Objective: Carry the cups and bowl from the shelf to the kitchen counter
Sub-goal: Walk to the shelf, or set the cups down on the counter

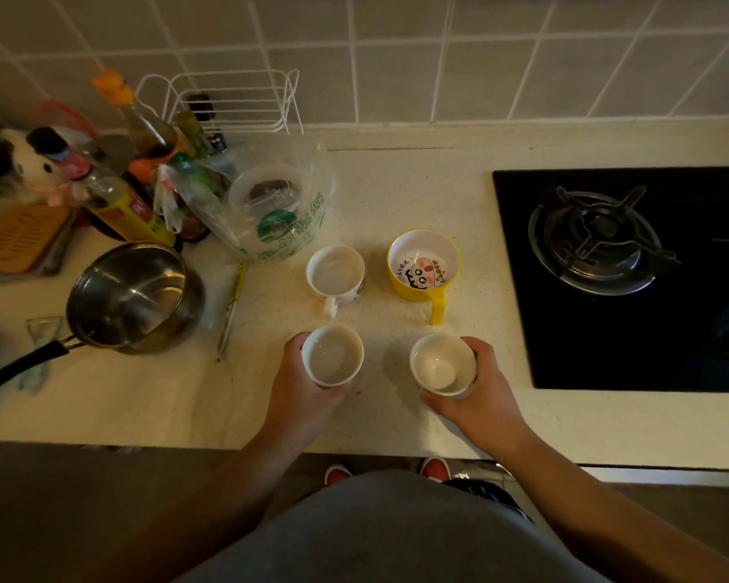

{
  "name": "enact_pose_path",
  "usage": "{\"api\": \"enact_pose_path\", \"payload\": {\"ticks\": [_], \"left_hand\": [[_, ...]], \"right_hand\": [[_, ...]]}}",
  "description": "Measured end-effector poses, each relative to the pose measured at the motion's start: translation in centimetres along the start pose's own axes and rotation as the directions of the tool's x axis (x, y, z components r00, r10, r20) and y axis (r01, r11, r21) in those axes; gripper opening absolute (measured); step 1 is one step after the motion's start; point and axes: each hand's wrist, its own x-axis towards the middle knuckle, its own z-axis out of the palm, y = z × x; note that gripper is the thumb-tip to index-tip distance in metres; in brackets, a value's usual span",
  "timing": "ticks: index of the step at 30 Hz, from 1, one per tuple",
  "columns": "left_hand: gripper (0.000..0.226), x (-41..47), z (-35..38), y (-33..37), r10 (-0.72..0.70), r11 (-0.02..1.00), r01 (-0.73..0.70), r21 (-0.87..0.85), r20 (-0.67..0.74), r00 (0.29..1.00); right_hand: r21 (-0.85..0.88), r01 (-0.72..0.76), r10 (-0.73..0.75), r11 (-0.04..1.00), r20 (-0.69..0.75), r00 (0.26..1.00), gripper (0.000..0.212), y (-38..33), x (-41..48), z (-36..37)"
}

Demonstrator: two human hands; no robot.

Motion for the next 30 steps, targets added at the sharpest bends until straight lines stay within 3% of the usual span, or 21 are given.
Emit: {"api": "enact_pose_path", "payload": {"ticks": [30], "left_hand": [[0.099,-0.1,1.4,0.2,0.009,1.000,-0.009,-0.004,-0.056,0.998]], "right_hand": [[-0.044,0.010,-0.015,0.999,-0.112,0.994,0.087,-1.0,0.6,2.5]]}}
